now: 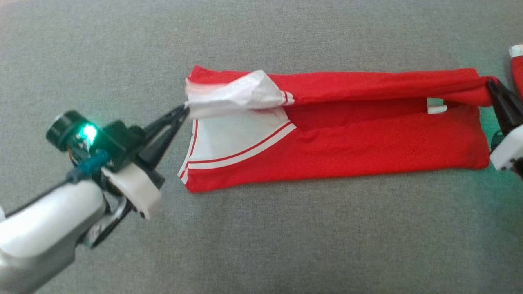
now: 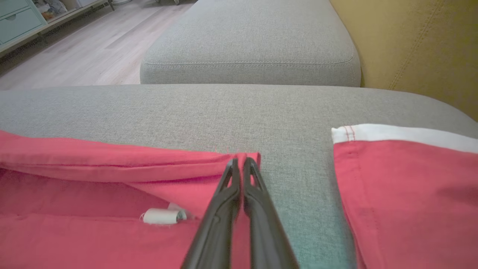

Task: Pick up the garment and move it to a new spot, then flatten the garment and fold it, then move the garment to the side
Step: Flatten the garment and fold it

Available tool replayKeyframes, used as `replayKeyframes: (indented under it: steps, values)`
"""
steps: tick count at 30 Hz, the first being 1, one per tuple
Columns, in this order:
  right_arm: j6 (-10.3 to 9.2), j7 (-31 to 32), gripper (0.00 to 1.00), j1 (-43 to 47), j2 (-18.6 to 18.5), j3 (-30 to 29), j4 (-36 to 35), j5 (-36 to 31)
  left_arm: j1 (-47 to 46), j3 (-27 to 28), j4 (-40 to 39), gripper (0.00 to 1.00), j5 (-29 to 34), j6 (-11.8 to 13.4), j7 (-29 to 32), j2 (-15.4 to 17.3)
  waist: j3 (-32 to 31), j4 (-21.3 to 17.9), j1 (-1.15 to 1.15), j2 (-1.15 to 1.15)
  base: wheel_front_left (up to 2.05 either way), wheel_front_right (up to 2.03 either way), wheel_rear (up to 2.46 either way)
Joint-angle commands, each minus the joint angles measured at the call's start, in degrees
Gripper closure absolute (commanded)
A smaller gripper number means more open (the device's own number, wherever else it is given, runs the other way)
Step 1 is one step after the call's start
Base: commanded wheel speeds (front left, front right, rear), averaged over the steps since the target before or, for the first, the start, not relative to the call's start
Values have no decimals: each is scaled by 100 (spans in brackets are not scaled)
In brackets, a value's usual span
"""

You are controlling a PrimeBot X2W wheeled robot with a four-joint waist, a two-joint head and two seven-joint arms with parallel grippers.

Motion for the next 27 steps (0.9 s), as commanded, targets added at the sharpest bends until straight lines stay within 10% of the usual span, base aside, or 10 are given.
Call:
replayKeyframes:
  steps: [1, 13, 16, 17, 19, 20, 27]
  values:
    - [-4, -45, 100, 235, -169, -121, -182, -80, -52, 273, -231, 100, 25, 136, 24, 313, 5, -2, 1, -1, 0, 0, 0]
    - [-4, 219, 100, 1216, 139, -979, -712, -555, 685, 260, -828, 100, 60, 659, 31, 374, 25, 7, 1, -1, 0, 0, 0]
    - [-4, 315, 49, 1377, 253, -1216, -842, -701, 855, 260, -798, 100, -16, 719, -65, 271, 32, 7, 1, -1, 0, 0, 0]
    - [-4, 346, 0, 1427, 300, -1300, -878, -742, 910, 263, -772, 96, -47, 746, -114, 230, 26, 5, 1, -1, 0, 0, 0]
    - [-4, 326, 0, 1511, 398, -1510, -934, -853, 1030, 283, -704, 59, -122, 806, -226, 143, 3, -3, 1, -1, 0, 0, 0]
    - [-4, 312, 0, 1577, 448, -1603, -968, -922, 1095, 320, -659, 0, -156, 873, -326, 89, -22, -9, 1, -1, 0, 0, 0]
    - [-4, 35, 0, 2289, 963, -2328, -1304, -1182, 1995, 806, -349, 0, -524, 1489, -938, -436, -299, -104, 1, -1, 0, 0, 0]
